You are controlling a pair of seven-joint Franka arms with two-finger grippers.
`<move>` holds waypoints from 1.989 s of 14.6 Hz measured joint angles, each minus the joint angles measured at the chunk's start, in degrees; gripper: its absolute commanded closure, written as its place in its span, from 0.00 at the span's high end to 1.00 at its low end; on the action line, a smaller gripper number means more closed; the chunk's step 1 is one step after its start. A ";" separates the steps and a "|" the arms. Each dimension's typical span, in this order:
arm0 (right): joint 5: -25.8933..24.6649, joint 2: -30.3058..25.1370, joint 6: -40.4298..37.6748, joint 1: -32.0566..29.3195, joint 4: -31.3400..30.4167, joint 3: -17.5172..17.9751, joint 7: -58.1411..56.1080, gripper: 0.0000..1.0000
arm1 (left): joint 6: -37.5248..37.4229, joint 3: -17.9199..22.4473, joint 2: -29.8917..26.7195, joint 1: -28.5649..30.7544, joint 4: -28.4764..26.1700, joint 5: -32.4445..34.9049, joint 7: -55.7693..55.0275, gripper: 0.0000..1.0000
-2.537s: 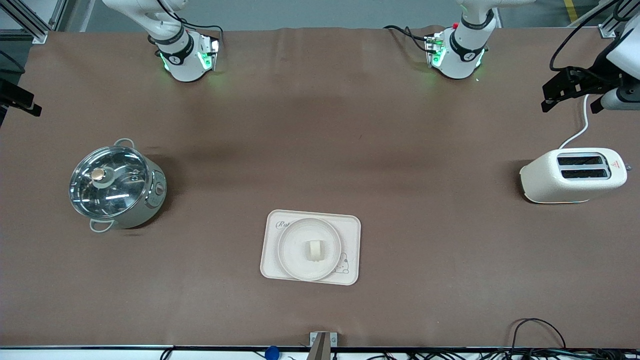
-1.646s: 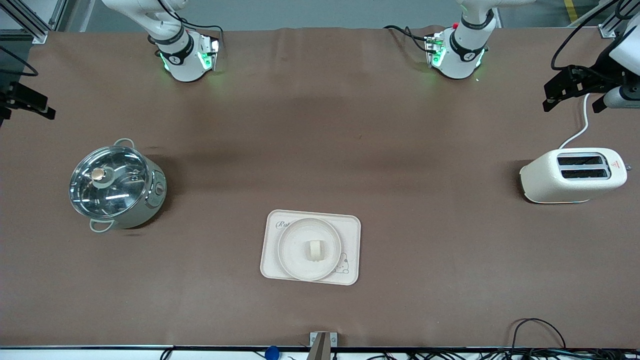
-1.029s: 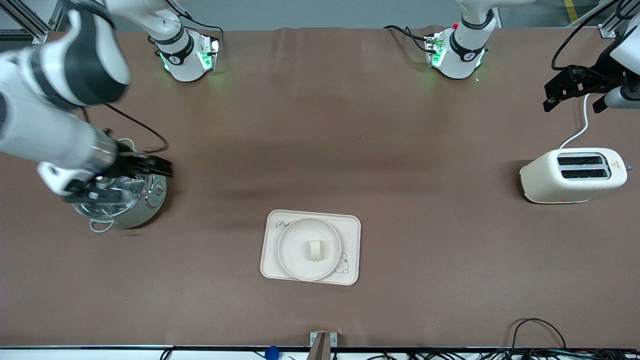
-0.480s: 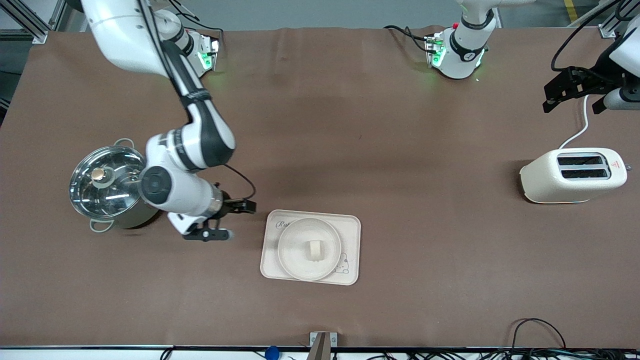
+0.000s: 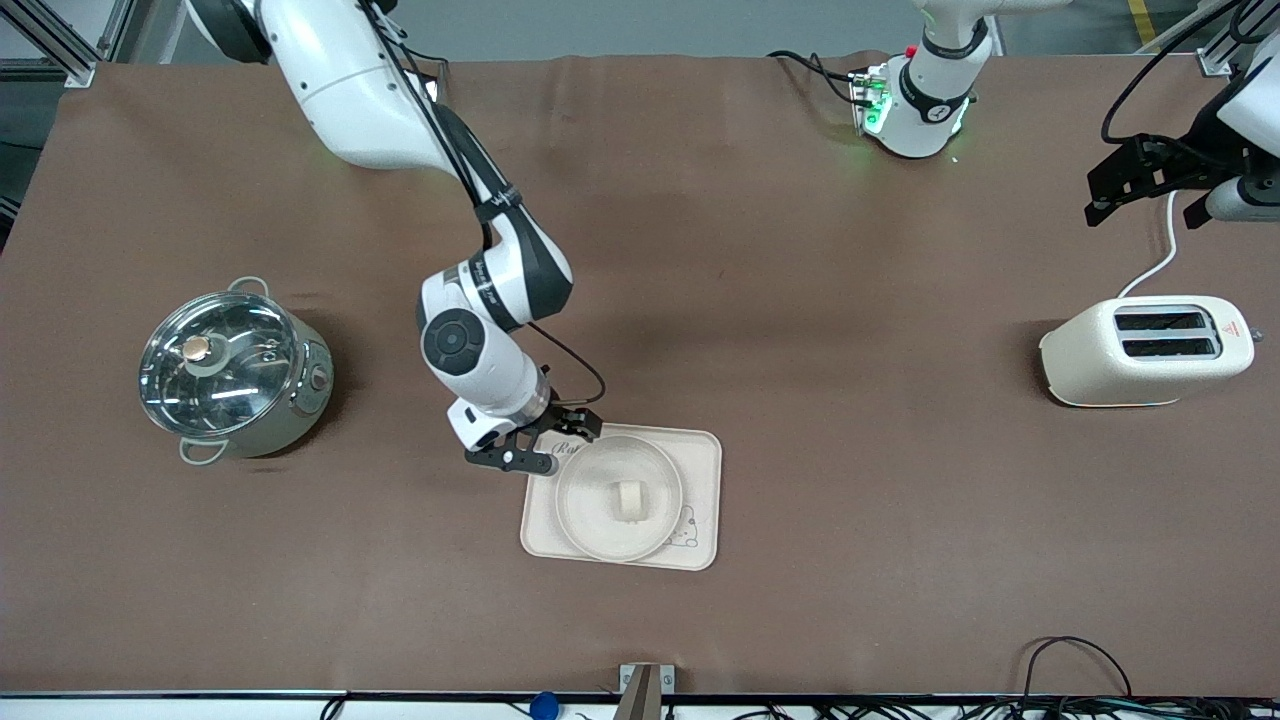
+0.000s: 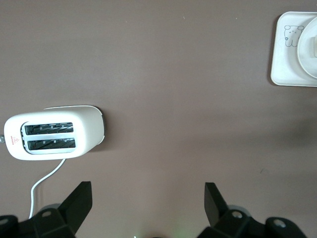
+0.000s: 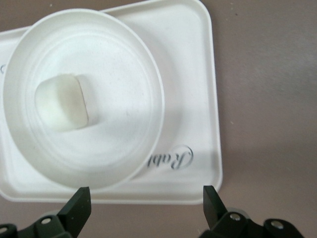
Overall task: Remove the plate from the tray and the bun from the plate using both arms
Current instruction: 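Lower the right gripper and grasp the plate rim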
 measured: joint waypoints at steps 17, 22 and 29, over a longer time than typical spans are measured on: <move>-0.05 14.65 5.15 -3.62 17.33 -1.19 -5.23 0.23 | -0.02 0.00 0.95 0.00 0.01 0.00 0.00 1.00; -0.17 14.89 5.83 -3.76 17.36 -1.11 -8.77 0.01 | -0.02 0.00 1.49 0.01 0.01 0.00 0.00 1.00; -0.23 12.67 6.30 -2.78 18.07 -1.16 -10.38 0.00 | -0.02 0.00 1.52 0.02 0.04 0.00 0.00 1.00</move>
